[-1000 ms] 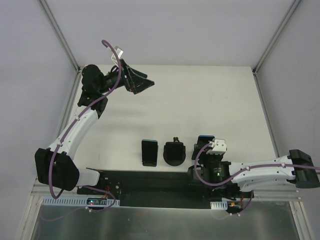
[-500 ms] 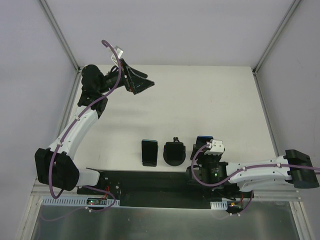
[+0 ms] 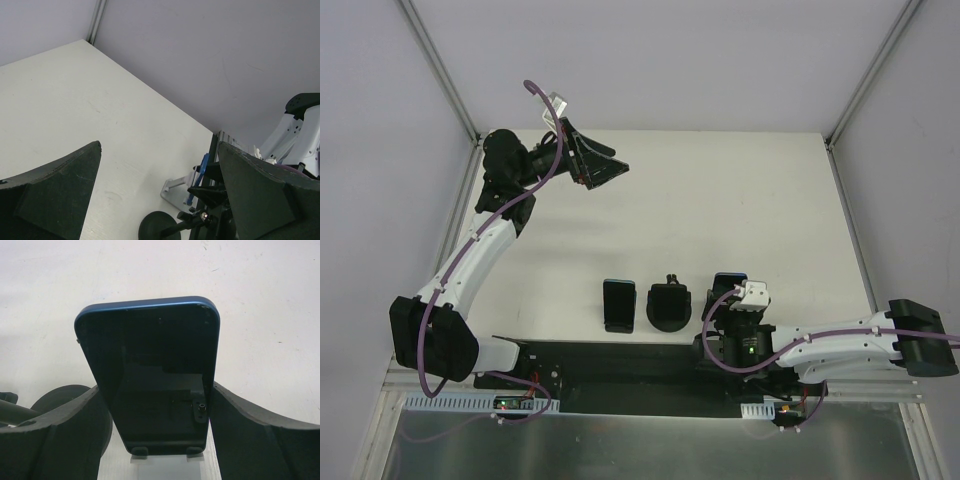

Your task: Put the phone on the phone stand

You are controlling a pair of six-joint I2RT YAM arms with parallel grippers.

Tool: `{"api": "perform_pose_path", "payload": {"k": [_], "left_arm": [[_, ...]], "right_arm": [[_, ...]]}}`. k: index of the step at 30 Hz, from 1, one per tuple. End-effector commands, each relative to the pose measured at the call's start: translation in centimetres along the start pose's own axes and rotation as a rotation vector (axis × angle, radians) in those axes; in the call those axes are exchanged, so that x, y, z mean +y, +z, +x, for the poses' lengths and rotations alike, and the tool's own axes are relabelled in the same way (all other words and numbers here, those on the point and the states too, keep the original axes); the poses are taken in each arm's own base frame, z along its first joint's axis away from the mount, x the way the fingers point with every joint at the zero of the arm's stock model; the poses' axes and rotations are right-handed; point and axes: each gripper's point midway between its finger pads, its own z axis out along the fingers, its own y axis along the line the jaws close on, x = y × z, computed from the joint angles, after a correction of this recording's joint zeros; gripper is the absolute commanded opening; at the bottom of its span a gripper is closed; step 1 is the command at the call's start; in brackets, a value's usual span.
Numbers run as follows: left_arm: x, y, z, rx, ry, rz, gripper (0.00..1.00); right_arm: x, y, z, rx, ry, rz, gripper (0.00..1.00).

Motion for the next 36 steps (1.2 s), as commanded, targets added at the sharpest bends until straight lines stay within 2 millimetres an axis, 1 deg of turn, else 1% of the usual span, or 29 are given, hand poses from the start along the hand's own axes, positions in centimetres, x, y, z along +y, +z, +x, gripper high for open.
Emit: {"api": "perform_pose_path", "payload": {"k": [1,3,4,6,7,9,12,13,14,18,19,21,22,24,25,26,27,28,29,30,31,33,34,35,36], "left_arm": [[-1.4,-0.1,-0.8,-0.014,0.061,0.048,0.98],[-1.3,0.0,-0.8,-0.013,0.061,0.050,0.99],[-1.3,0.0,-0.7,-0.012,0.059,0.049,0.99],[-1.3,0.0,-0.7,-0.010,0.057,0.051,0.99],[-1.2,0.0,-0.7,-0.010,0.054,0.050,0.99],[-1.1,0.1,-0.7,-0.008,0.050,0.052,0.99],[-1.2,0.1,-0.7,-0.008,0.051,0.056,0.99],[-1.3,0.1,-0.7,-0.008,0.053,0.059,0.99],[-1.4,0.0,-0.7,-0.008,0.054,0.060,0.99],[-1.4,0.0,-0.8,-0.010,0.055,0.059,0.99],[-1.4,0.0,-0.7,-0.009,0.055,0.060,0.99],[-1.4,0.1,-0.7,-0.006,0.053,0.062,0.99],[-1.4,0.1,-0.7,-0.006,0.051,0.062,0.99],[-1.2,0.1,-0.7,-0.006,0.048,0.062,0.99],[-1.2,0.2,-0.6,-0.005,0.047,0.063,0.99],[-1.0,0.2,-0.6,-0.004,0.040,0.060,0.99],[-1.1,0.3,-0.6,-0.002,0.041,0.065,0.99],[-0.9,0.3,-0.6,0.000,0.037,0.065,0.99],[-0.9,0.4,-0.5,0.003,0.030,0.067,0.99],[-0.9,0.4,-0.5,0.003,0.032,0.071,0.99],[-0.9,0.5,-0.5,0.005,0.029,0.073,0.99],[-0.9,0.5,-0.4,0.007,0.027,0.076,0.99],[-0.8,0.5,-0.5,0.006,0.027,0.075,0.99],[-0.6,0.6,-0.4,0.008,0.024,0.073,0.99],[-0.7,0.7,-0.4,0.010,0.022,0.075,0.99]], "right_arm": [[0.1,0.2,-1.0,-0.046,0.041,0.004,0.51],[0.1,0.1,-1.2,-0.043,0.038,0.002,0.59],[0.1,0.1,-1.3,-0.041,0.038,0.001,0.66],[0.2,0.0,-1.6,-0.035,0.031,-0.005,0.71],[0.1,0.0,-1.6,-0.032,0.033,-0.005,0.79],[0.2,0.0,-1.7,-0.029,0.042,-0.009,0.91],[0.4,-0.1,-1.7,-0.020,0.032,-0.016,0.99],[0.4,0.0,-1.8,-0.018,0.024,-0.015,1.00],[0.5,-0.1,-1.8,-0.015,0.031,-0.019,0.97],[0.5,-0.2,-2.4,-0.017,0.018,-0.025,0.97],[0.8,-0.2,-3.1,-0.017,0.018,-0.027,0.97],[0.7,-0.4,-4.2,-0.017,-0.029,-0.030,0.97],[0.7,-0.4,-5.2,-0.015,-0.006,-0.027,0.97],[0.5,-0.4,-5.9,0.006,-0.061,-0.034,0.97],[0.8,-0.2,-6.8,0.006,-0.034,-0.036,0.97],[1.0,-0.3,-7.3,0.020,-0.046,-0.050,0.97],[0.8,-0.2,-7.8,0.022,-0.103,-0.051,0.97],[0.4,0.4,-8.7,0.020,-0.066,-0.028,0.97],[1.0,0.5,-8.6,0.066,-0.068,-0.068,0.96],[0.9,0.8,-8.9,0.085,-0.105,-0.088,0.97],[1.0,1.4,-9.1,0.125,-0.052,-0.110,0.96],[1.4,2.0,-10.0,0.152,-0.018,-0.151,0.97],[1.4,2.7,-10.4,0.172,-0.021,-0.180,0.97],[1.4,3.0,-11.1,0.175,-0.015,-0.183,0.97],[0.9,3.6,-13.2,0.155,0.010,-0.162,0.97]]}}
